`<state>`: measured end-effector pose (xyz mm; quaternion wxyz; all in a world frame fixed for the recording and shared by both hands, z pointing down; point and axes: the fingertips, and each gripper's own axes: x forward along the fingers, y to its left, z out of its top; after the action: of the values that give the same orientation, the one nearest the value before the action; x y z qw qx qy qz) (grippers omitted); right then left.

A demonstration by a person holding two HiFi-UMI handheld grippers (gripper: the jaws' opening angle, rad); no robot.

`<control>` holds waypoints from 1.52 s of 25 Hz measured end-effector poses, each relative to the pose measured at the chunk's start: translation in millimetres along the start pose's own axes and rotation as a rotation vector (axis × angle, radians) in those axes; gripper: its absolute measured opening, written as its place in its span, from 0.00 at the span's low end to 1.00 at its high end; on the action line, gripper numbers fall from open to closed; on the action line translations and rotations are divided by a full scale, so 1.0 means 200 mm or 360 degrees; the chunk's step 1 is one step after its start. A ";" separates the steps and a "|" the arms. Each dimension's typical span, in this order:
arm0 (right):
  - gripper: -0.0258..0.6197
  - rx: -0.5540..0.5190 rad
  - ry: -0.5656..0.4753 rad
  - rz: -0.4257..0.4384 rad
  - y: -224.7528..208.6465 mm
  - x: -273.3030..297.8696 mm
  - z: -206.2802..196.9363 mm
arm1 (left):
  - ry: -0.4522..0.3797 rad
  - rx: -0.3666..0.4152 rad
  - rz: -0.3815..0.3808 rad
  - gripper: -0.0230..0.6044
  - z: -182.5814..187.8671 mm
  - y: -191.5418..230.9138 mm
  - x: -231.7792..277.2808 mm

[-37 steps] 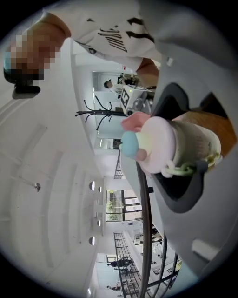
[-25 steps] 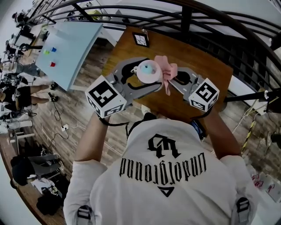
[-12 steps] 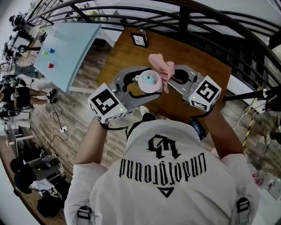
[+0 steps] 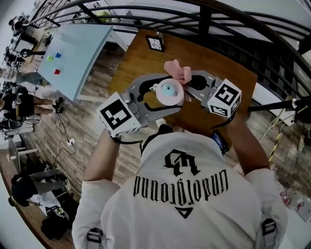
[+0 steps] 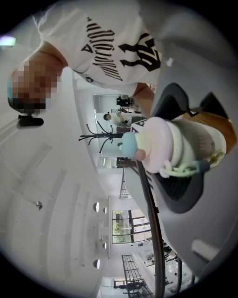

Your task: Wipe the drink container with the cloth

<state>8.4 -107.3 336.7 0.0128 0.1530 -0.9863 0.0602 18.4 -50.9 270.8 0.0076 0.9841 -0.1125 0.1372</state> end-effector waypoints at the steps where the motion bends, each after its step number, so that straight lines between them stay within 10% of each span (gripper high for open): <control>1: 0.09 0.0028 0.0028 0.0002 0.00 0.00 -0.06 | 0.0004 -0.0013 -0.0011 0.65 0.01 -0.01 0.00; 7: 0.09 0.0080 0.0099 0.0065 0.04 0.02 -0.20 | 0.0005 0.0044 -0.0103 0.65 0.05 -0.10 -0.02; 20: 0.09 -0.0067 -0.0081 0.0433 0.18 0.06 0.30 | -0.0032 0.0168 -0.0230 0.65 0.11 -0.23 0.03; 31: 0.09 0.0258 0.0109 0.0407 0.10 0.07 -0.24 | -0.0039 0.0128 -0.0237 0.65 0.12 -0.24 0.01; 38: 0.09 0.0175 -0.0016 0.0383 0.12 -0.02 -0.02 | -0.0037 0.0065 -0.0208 0.65 0.09 -0.21 0.01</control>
<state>5.2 -82.6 338.1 -0.0078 0.0343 -0.9928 0.1146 34.6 -12.1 254.0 -0.0050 0.9908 -0.0453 0.1272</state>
